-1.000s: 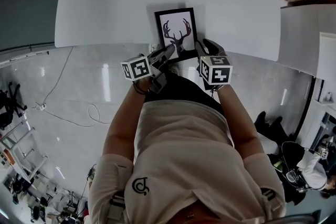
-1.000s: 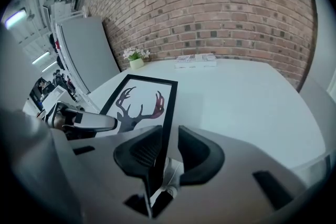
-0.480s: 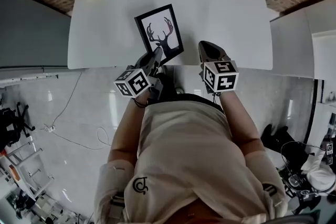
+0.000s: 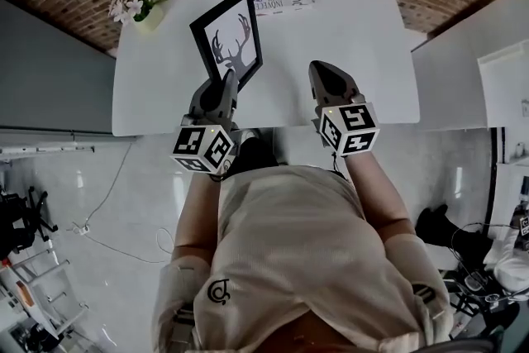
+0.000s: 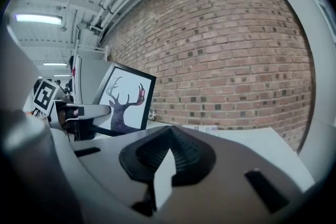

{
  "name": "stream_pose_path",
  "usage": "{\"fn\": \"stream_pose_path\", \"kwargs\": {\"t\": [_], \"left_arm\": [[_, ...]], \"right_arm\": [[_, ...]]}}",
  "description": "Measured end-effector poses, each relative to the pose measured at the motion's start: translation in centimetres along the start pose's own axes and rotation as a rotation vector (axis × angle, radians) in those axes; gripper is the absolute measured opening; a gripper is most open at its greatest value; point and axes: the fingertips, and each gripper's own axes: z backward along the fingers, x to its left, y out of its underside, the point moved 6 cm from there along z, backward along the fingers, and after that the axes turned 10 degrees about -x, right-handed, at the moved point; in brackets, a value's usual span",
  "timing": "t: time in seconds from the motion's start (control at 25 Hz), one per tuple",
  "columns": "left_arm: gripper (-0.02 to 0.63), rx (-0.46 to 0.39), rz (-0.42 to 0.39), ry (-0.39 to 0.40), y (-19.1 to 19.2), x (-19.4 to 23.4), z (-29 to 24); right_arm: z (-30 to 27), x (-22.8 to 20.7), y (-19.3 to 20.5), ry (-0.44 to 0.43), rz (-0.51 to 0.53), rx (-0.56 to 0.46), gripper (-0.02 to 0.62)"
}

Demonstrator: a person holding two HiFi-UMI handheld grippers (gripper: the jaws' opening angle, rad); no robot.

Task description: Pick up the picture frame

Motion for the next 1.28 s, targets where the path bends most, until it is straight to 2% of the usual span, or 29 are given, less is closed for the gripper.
{"fn": "stream_pose_path", "kwargs": {"t": [0.28,0.4,0.52,0.76,1.28], "left_arm": [[0.023,-0.133,-0.214,0.015,-5.2,-1.2,-0.7],[0.023,-0.172,-0.315,0.011,-7.4,-1.9,-0.6],[0.023,-0.201,-0.384,-0.001,-8.8,-2.1,-0.3],[0.023,-0.211,-0.407,-0.038,-9.2,-1.5,0.0],[0.023,-0.184,-0.43,-0.065,-8.2,-1.3,0.8]], "right_arm": [[-0.8,0.4,-4.3,-0.026,0.074,-0.163,0.006],[-0.6,0.8,-5.9,-0.034,0.091,-0.214,0.006],[-0.5,1.2,-6.9,-0.042,0.109,-0.25,0.006],[-0.4,2.0,-7.5,-0.067,0.164,-0.285,0.006],[0.3,2.0,-6.5,-0.069,0.148,-0.263,0.005]]}}
